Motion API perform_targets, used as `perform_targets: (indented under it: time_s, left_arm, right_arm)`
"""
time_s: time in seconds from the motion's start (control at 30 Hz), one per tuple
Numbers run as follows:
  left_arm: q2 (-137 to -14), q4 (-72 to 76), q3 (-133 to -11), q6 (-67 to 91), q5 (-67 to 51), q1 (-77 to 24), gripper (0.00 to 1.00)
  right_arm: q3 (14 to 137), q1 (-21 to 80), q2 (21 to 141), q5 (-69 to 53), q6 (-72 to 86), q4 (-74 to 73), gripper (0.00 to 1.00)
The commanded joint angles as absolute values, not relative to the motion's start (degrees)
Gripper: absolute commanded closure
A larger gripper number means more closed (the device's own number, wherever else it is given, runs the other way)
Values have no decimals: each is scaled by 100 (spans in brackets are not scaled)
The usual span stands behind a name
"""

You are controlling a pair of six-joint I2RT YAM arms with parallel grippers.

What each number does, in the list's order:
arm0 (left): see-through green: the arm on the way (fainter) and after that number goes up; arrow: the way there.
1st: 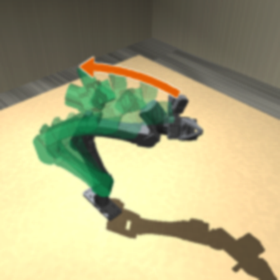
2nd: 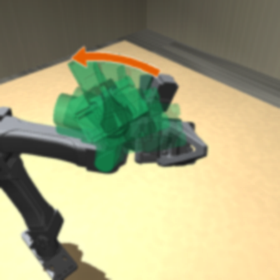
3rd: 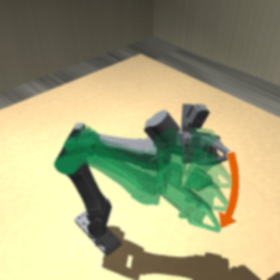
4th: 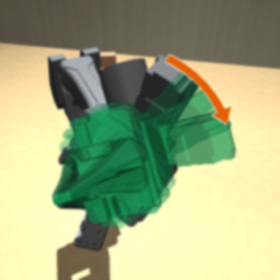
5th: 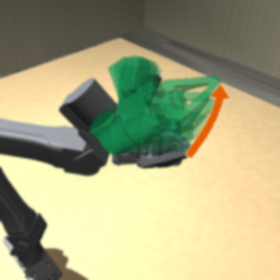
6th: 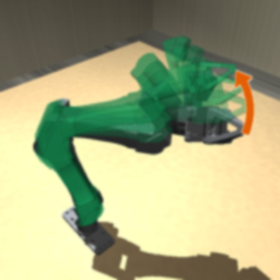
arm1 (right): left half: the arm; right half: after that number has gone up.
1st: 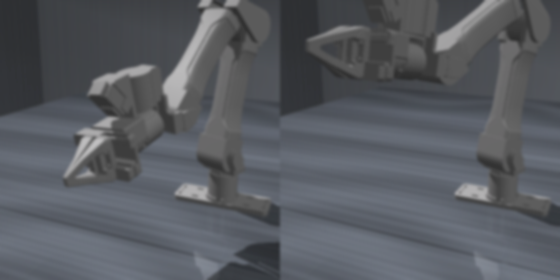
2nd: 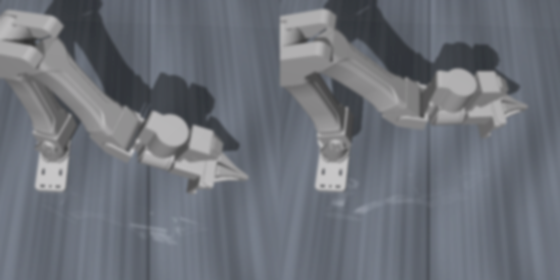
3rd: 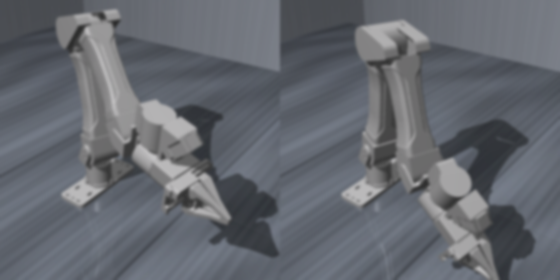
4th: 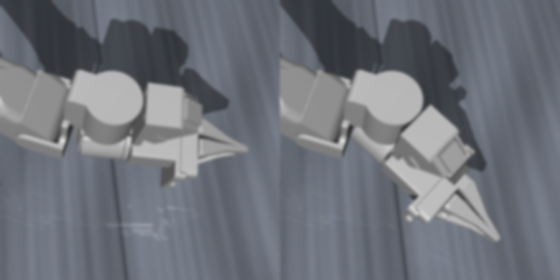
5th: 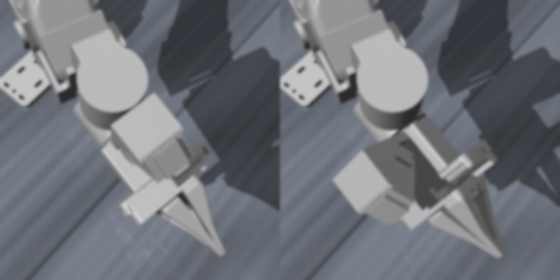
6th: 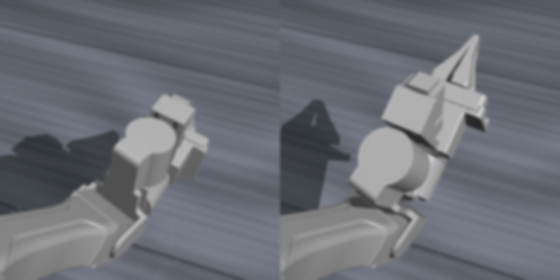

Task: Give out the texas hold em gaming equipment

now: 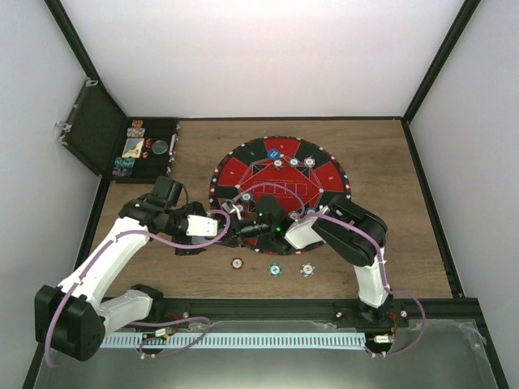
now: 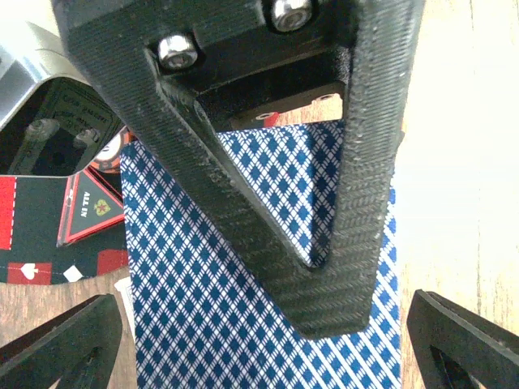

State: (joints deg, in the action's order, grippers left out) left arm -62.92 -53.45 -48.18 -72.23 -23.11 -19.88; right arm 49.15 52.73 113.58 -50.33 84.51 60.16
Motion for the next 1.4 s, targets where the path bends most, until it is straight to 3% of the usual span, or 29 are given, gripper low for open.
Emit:
perform_targets:
  time_s: [0.0,0.53,0.7,0.87,1.13,1.37]
  left_arm:
    - [-6255,-5543,-4964,-7309,-2499,-1994,3]
    - [-6435,-5521,-4876,-7317,-2574,-1995,27]
    - [-6375,-5490,-4871,-7339,-2549,-1991,43]
    - [-6333,-5531,-4879,-7335,-2540,-1994,54]
    - [-6319,-5573,-4845,-7313,-2430,-1995,54]
    - [-6363,-5563,-4895,-7193,-2392,-1994,74]
  right_arm:
    - [5106,5344,11285,-4995,8266,5929,97]
    - [5269,5390,11426,-5058,8428,6159,97]
    - [5215,5392,11439,-5042,8428,6144,97]
    - [5159,5384,11435,-5047,8394,6095,83]
    - [5263,5309,11413,-5110,8370,6096,80]
    - [5256,5309,11357,-5119,8222,5873,70]
